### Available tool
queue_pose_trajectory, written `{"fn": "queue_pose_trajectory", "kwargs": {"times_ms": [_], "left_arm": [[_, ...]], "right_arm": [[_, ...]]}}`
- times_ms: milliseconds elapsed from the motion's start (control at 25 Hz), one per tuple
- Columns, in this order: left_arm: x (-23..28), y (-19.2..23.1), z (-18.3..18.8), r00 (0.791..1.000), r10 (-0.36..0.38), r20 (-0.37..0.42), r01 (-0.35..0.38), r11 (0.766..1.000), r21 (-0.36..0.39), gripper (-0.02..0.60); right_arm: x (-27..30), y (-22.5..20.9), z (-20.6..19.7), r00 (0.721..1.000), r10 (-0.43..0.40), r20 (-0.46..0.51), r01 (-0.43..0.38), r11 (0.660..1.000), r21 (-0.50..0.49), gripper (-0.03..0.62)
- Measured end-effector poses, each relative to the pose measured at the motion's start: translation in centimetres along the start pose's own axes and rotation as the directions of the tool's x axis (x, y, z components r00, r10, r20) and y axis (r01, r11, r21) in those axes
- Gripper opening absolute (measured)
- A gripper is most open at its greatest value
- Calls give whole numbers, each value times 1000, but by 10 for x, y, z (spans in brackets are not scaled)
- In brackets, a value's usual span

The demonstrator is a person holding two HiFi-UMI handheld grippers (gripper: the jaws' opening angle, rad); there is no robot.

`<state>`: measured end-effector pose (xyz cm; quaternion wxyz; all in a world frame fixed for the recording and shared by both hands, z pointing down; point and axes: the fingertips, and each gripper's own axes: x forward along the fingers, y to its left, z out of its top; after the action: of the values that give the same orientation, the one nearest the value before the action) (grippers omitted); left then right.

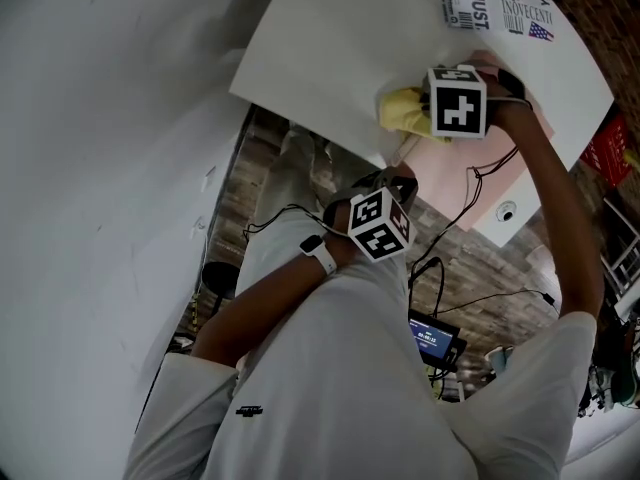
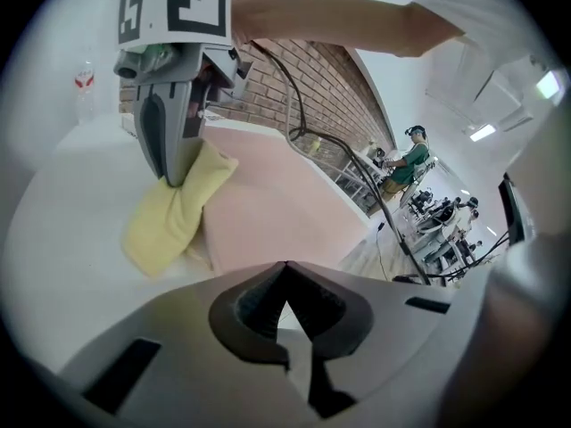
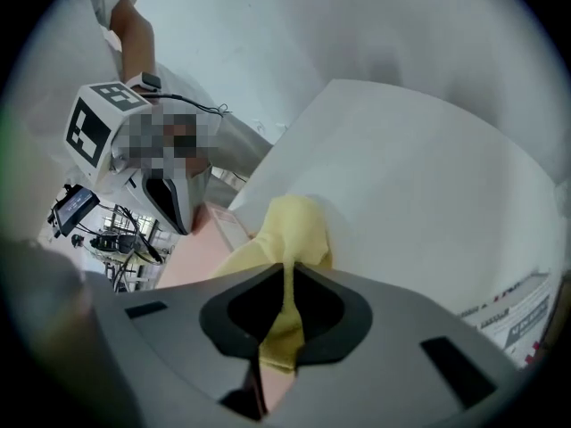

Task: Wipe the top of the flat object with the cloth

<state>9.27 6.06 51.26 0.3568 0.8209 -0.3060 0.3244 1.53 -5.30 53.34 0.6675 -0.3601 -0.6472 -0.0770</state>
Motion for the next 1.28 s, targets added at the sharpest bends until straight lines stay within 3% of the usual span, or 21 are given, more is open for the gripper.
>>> {"fn": "queue_pose_trajectory", "kwargs": {"times_ms": [480, 920, 1080, 1280], "left_arm": [[0, 1, 2, 1000, 15, -11, -15, 1000, 6, 17], [-1, 2, 1, 999, 44, -9, -44, 999, -5, 17], [-1, 3, 1, 998, 56, -9, -56, 998, -2, 17], [0, 4, 0, 998, 68, -15, -68, 998, -3, 17]], "right_arm": [[-17, -56, -65, 988, -136, -77, 144, 984, 106, 40], [-35, -86, -119, 948, -220, -231, 251, 961, 113, 40], [-45, -99, -139, 924, -281, -261, 325, 935, 143, 40], [-58, -113, -170, 888, -373, -270, 437, 866, 241, 40]]}}
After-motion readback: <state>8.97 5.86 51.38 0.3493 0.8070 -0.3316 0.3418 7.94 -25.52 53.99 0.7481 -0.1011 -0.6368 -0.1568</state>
